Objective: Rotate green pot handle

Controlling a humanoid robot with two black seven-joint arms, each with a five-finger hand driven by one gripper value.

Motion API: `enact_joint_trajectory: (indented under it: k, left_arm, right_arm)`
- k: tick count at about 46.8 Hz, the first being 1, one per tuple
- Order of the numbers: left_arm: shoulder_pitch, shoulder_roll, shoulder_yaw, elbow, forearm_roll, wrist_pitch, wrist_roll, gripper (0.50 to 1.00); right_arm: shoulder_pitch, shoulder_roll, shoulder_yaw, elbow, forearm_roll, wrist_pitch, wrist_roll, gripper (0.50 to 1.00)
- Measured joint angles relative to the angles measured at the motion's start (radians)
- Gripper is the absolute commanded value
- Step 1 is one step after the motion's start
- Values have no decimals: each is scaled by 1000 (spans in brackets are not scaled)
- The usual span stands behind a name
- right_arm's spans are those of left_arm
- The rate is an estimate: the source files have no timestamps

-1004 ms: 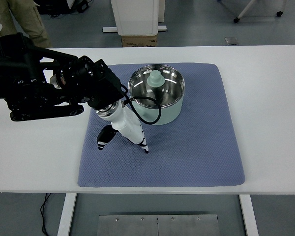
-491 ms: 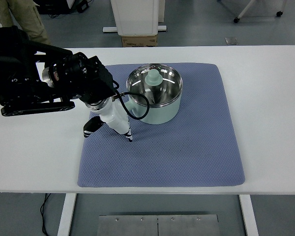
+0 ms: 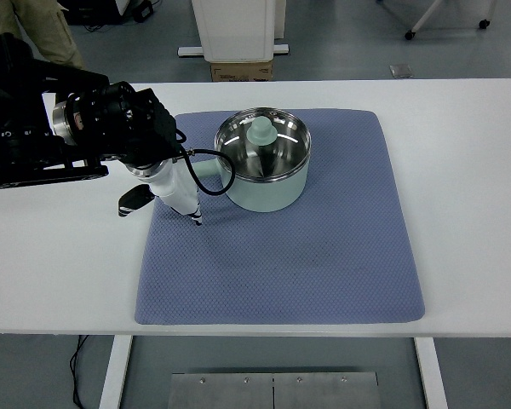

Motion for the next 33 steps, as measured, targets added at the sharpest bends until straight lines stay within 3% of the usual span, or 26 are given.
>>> enact_joint_trajectory:
  k: [22,33]
  left_arm:
    - [-7,-7,16,21,73,0,71,1000]
    - [-6,-12,19,21,78,1,73,1000]
  right_arm:
    - [0,0,0,0,0,0,0,1000]
    - [0,0,0,0,0,0,0,1000]
